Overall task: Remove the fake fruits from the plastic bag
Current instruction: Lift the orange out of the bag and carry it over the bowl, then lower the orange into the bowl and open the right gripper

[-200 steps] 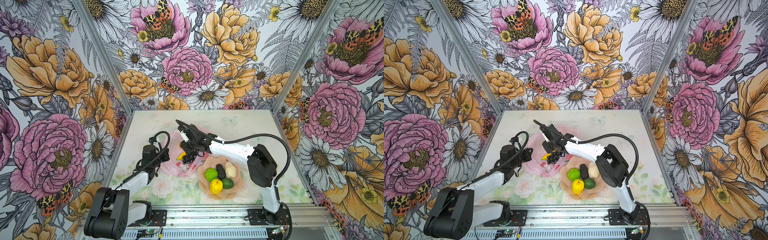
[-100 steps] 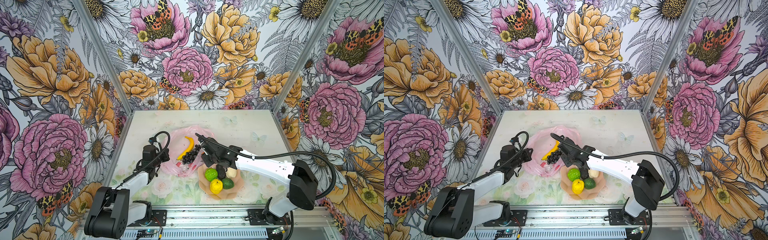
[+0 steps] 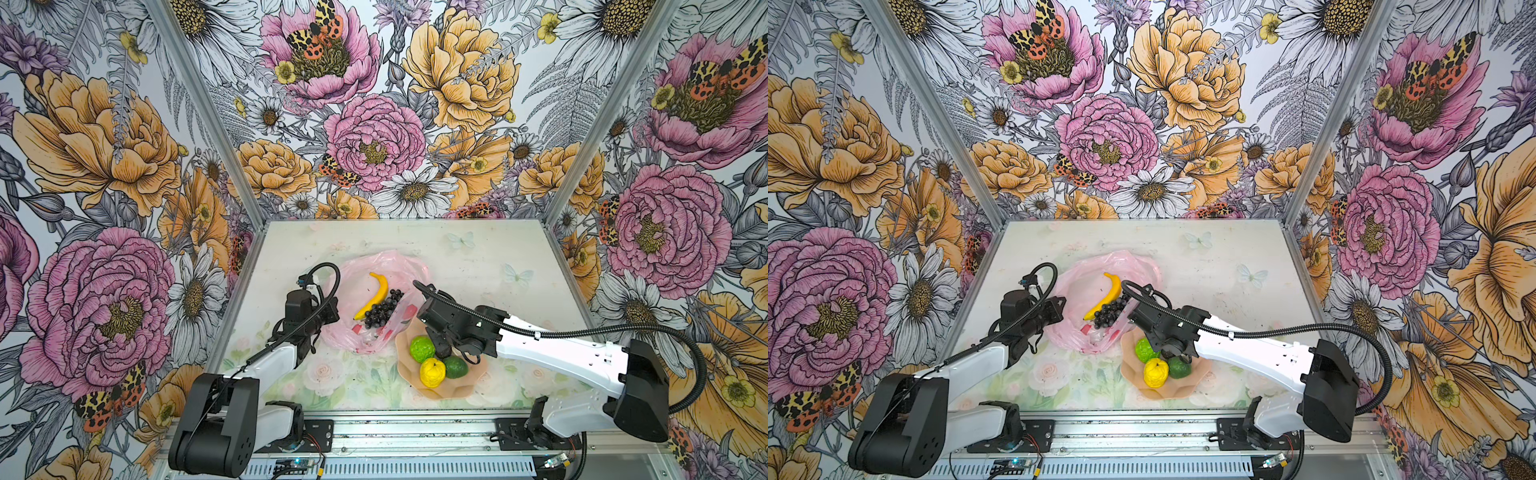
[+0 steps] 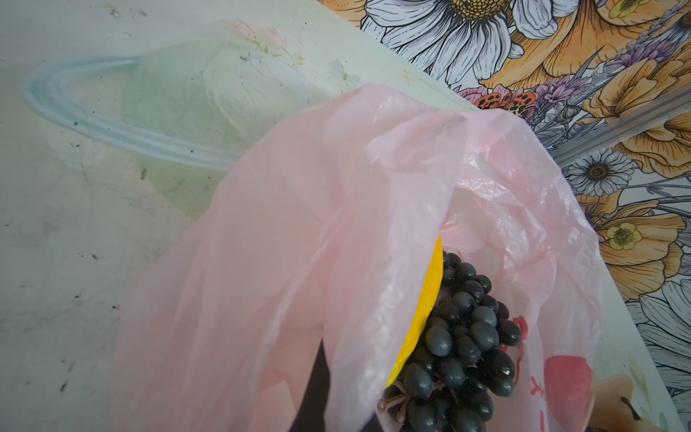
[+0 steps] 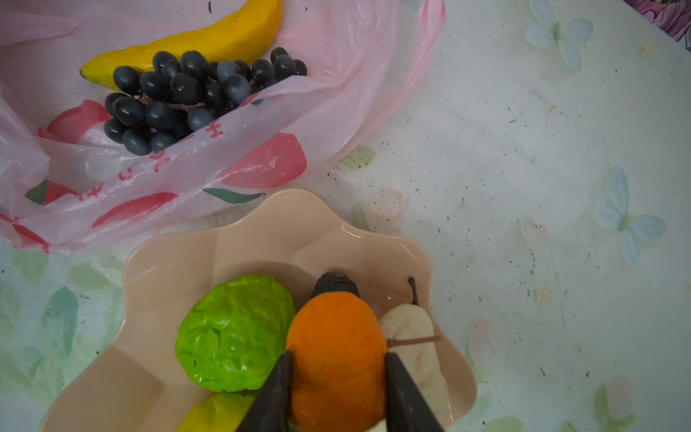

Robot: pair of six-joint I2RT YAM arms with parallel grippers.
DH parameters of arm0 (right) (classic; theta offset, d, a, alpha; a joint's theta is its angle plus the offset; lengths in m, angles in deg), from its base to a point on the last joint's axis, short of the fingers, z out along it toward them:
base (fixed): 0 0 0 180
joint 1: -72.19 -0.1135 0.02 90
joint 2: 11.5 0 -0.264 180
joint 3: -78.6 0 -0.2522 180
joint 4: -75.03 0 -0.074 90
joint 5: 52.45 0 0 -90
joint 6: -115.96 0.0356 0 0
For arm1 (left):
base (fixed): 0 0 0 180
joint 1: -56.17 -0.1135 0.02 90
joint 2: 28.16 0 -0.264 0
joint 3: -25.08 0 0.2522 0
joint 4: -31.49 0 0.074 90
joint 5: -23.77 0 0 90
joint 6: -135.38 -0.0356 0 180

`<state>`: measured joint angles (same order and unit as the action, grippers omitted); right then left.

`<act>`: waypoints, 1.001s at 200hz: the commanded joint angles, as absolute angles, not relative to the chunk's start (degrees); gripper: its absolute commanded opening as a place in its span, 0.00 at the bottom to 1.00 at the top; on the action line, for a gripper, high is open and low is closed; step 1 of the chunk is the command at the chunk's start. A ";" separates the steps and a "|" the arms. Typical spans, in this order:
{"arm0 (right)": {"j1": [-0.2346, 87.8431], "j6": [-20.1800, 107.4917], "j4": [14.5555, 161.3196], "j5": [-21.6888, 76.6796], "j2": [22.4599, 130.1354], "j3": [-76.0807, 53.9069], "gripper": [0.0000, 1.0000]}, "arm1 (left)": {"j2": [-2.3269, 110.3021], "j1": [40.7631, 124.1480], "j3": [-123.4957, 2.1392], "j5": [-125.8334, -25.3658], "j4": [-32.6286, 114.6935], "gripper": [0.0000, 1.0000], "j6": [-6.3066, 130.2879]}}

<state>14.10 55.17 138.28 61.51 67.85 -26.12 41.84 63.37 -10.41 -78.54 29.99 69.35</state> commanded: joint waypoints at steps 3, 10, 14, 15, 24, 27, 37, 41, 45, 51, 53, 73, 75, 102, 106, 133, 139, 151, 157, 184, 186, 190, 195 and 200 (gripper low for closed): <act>12.72 60.56 142.46 64.74 66.11 -26.47 0.34 | 42.25 62.78 -10.92 -78.73 29.52 0.00 69.16; 12.32 61.09 142.87 64.85 66.18 -26.41 0.33 | 42.24 62.81 -10.92 -78.69 29.47 0.00 69.12; 12.00 61.39 143.07 64.94 66.11 -26.49 0.33 | 42.25 62.83 -10.93 -78.74 29.52 0.00 69.11; 11.99 61.47 143.09 64.96 66.11 -26.52 0.33 | 42.25 62.79 -10.92 -78.72 29.47 0.00 69.11; 11.58 62.12 143.34 64.89 66.22 -26.64 0.33 | 42.25 62.80 -10.98 -78.74 29.52 0.00 69.11; 11.46 62.34 143.36 64.81 66.24 -26.71 0.33 | 42.28 62.84 -10.92 -78.72 29.45 0.00 69.11; 10.98 63.07 143.54 64.41 66.38 -26.73 0.33 | 42.25 62.81 -10.94 -78.66 29.47 0.00 69.15; 10.81 63.26 143.52 64.31 66.45 -26.80 0.33 | 42.29 62.83 -10.92 -78.68 29.52 0.00 69.12; 10.60 63.49 143.62 64.23 66.60 -26.79 0.33 | 42.18 62.77 -10.96 -78.64 29.45 0.00 69.11; 10.22 63.86 143.68 64.10 66.71 -26.83 0.33 | 42.20 62.80 -10.92 -78.63 29.52 0.00 69.16; 10.16 63.95 143.71 64.05 66.74 -26.93 0.33 | 42.17 62.79 -10.92 -78.65 29.52 0.00 69.17; 9.52 65.03 143.68 63.33 67.28 -27.25 0.34 | 42.14 62.78 -10.96 -78.63 29.49 0.00 69.13; 9.45 65.12 143.71 63.18 67.30 -27.26 0.34 | 42.15 62.79 -10.93 -78.62 29.51 0.00 69.12; 8.83 65.92 143.63 62.25 68.17 -27.34 0.34 | 42.09 62.77 -10.91 -78.70 29.49 0.00 69.07; 8.67 65.94 143.63 62.05 68.28 -27.35 0.34 | 42.12 62.79 -10.87 -78.63 29.47 0.00 69.16; 8.45 65.40 143.54 60.99 69.48 -27.51 0.34 | 41.90 62.79 -10.78 -78.46 29.51 0.00 69.12; 8.45 65.21 143.54 60.72 69.73 -27.62 0.35 | 41.84 62.81 -10.75 -78.39 29.58 0.00 69.12; 8.40 65.06 143.57 60.34 70.12 -27.96 0.36 | 41.81 62.82 -10.81 -78.37 29.53 0.00 69.11; 8.40 65.14 143.45 60.23 70.25 -28.07 0.37 | 41.88 62.84 -10.82 -78.39 29.52 0.00 69.13; 8.43 64.92 143.46 60.97 70.65 -28.15 0.43 | 41.89 62.79 -10.84 -78.45 29.47 0.00 69.16; 8.44 64.90 143.46 61.00 70.67 -28.14 0.44 | 41.89 62.83 -10.83 -78.49 29.51 0.00 69.13; 8.45 64.74 143.46 61.10 70.79 -28.06 0.45 | 41.94 62.78 -10.83 -78.52 29.51 0.00 69.12; 8.38 64.59 143.47 61.10 70.84 -27.90 0.45 | 41.90 62.79 -10.83 -78.53 29.51 0.00 69.17; 8.39 64.49 143.48 61.14 70.93 -27.79 0.46 | 41.94 62.80 -10.84 -78.60 29.44 0.00 69.13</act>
<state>8.73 64.50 143.44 60.66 70.10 -27.96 41.84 63.37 -10.41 -78.54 29.99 69.37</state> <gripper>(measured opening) 0.445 0.047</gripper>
